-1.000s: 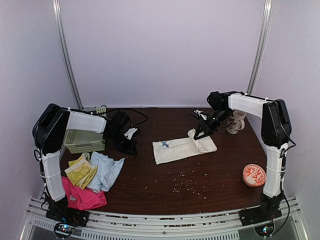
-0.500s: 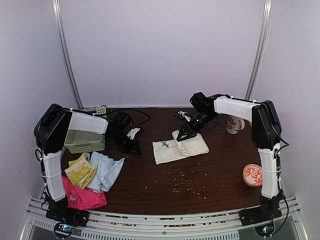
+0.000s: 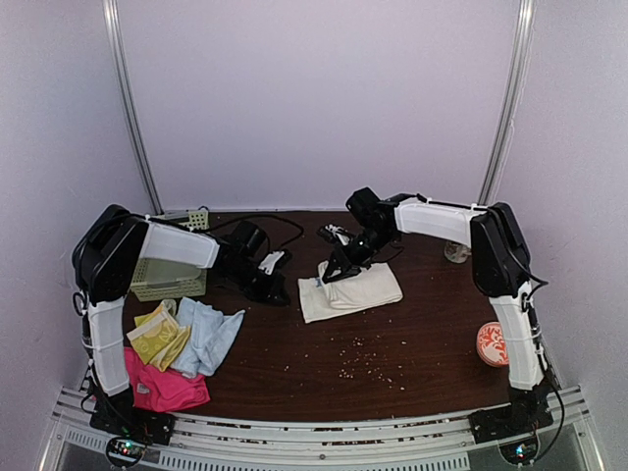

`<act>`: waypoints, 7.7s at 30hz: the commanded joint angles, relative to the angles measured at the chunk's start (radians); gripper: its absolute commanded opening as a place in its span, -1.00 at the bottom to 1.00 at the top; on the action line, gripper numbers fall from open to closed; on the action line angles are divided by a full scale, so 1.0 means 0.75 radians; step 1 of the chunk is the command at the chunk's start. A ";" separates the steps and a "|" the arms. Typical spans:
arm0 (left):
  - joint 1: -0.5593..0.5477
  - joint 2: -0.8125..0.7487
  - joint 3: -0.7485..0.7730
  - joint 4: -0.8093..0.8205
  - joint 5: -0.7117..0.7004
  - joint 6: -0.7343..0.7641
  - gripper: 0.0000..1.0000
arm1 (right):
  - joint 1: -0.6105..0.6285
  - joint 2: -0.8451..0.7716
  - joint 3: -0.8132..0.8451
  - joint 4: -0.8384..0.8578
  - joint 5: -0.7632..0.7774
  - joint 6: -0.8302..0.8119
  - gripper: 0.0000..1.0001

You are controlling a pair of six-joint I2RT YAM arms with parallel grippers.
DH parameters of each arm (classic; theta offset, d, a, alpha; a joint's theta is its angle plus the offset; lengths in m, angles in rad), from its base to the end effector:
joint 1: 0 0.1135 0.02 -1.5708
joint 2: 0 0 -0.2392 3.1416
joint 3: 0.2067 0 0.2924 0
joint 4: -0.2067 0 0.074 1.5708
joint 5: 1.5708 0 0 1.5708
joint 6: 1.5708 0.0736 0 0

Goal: Roll the towels
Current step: Fold the towel at the center of the board, then rotate the towel at the center of the board, then smooth out the towel at the center of the board.

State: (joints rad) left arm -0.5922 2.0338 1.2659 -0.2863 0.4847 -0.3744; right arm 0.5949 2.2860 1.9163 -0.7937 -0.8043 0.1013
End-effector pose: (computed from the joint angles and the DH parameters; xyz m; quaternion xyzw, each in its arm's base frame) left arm 0.3485 -0.2758 0.0509 0.1630 0.9263 -0.3207 0.1117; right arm 0.3968 0.3325 0.1318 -0.2969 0.8545 0.4238 0.0442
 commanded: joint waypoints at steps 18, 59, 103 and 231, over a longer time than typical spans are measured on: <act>-0.012 0.079 -0.035 0.145 0.065 -0.065 -1.00 | 0.051 0.168 0.135 0.055 -0.011 0.056 -1.00; -0.067 -0.037 0.279 0.128 0.049 -0.038 -0.97 | -0.286 -0.428 -0.335 0.417 0.425 -0.314 0.47; -0.038 0.207 0.676 -0.089 -0.075 0.214 -0.98 | -0.073 -0.546 -0.688 0.085 -0.019 -0.416 -0.38; -0.605 -0.633 -0.458 0.638 -1.082 0.655 0.86 | -0.275 -1.162 -1.074 0.092 0.217 -1.081 0.01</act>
State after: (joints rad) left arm -1.0363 1.5578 1.0691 0.0711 -0.0921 0.0166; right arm 0.2901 1.4296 1.1816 -0.7506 -0.7021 -0.5953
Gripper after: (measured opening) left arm 0.774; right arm 0.501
